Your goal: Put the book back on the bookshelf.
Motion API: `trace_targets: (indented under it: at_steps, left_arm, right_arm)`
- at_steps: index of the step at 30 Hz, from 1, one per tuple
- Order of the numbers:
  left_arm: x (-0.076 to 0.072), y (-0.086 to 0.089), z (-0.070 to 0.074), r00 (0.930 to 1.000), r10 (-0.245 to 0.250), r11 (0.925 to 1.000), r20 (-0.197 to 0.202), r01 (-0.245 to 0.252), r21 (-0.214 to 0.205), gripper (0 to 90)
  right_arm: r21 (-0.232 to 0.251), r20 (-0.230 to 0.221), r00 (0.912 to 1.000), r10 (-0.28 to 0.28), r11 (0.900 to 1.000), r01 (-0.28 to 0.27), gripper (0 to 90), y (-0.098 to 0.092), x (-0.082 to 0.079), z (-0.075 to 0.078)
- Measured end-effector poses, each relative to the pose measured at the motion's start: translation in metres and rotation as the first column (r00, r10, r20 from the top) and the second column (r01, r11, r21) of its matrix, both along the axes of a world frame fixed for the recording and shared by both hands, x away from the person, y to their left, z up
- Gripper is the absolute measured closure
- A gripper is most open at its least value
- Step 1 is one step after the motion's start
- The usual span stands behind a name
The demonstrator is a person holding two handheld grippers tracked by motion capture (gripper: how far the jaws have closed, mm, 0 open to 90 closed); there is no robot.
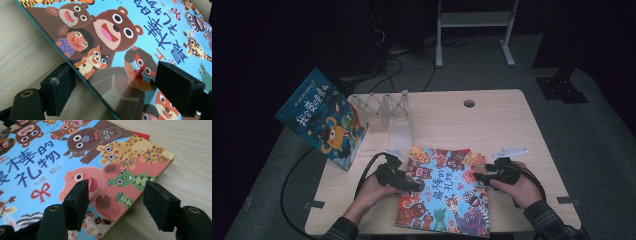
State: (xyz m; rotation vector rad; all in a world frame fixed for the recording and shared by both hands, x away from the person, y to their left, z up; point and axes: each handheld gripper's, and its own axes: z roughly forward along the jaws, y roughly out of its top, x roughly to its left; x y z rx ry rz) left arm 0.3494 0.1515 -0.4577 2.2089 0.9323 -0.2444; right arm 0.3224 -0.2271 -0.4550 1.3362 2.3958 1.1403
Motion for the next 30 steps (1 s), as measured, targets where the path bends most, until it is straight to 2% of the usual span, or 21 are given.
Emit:
trace_targets:
  at_steps: [1,4,8,13,18,20,22,23,26,27,30]
  left_arm:
    - [0.000,0.000,-0.001,1.0000,0.004,1.0000,-0.006,-0.004,-0.008,15.8]
    - [0.000,-0.001,-0.002,0.9998,-0.008,0.9998,-0.018,0.008,-0.017,15.8]
    - [0.002,-0.002,-0.004,0.9993,-0.007,0.9997,-0.036,0.007,-0.022,15.6]
    - [0.003,-0.003,-0.005,0.9992,-0.002,0.9996,-0.040,0.001,-0.029,15.2]
    - [0.003,-0.006,-0.001,0.9980,0.003,0.9999,-0.064,-0.004,-0.012,14.2]
    - [0.003,-0.006,0.002,0.9981,0.003,0.9999,-0.062,-0.004,-0.016,14.3]
    - [0.001,-0.005,0.009,0.9994,0.000,0.9994,-0.034,-0.001,-0.034,14.3]
    - [0.001,-0.005,0.009,0.9994,0.000,0.9994,-0.034,-0.001,-0.034,14.3]
    - [0.001,-0.004,0.019,1.0000,0.004,0.9969,-0.009,-0.004,-0.079,14.2]
    - [0.000,-0.004,0.025,1.0000,0.005,0.9944,0.006,-0.004,-0.105,14.0]
    - [0.000,-0.007,0.029,1.0000,0.003,0.9945,0.006,-0.002,-0.105,9.8]
  right_arm:
    - [0.017,-0.016,0.9999,0.003,0.9999,-0.002,36.1,-0.002,-0.003,-0.001]
    - [0.032,-0.024,0.9997,0.003,0.9995,-0.002,35.9,-0.003,-0.007,-0.002]
    - [0.027,-0.022,0.9997,0.005,0.9996,-0.005,35.4,-0.002,-0.007,-0.001]
    - [0.030,-0.018,0.9998,0.006,0.9995,-0.005,34.6,-0.002,-0.008,-0.002]
    - [0.025,-0.015,0.9998,0.008,0.9997,-0.008,31.5,0.000,-0.008,-0.002]
    - [0.023,-0.012,0.9999,0.010,0.9997,-0.010,30.7,0.000,-0.008,-0.003]
    - [0.024,-0.018,0.9998,0.010,0.9997,-0.010,29.9,0.000,-0.008,-0.003]
    - [0.026,-0.021,0.9997,0.010,0.9996,-0.009,29.8,0.000,-0.008,-0.003]
    - [0.030,-0.030,0.9995,0.010,0.9995,-0.009,28.7,-0.001,-0.008,-0.004]
    - [0.030,-0.033,0.9994,0.012,0.9995,-0.011,27.6,-0.001,-0.008,-0.004]
    - [0.029,-0.039,0.9992,0.013,0.9995,-0.012,26.3,0.000,-0.008,-0.004]
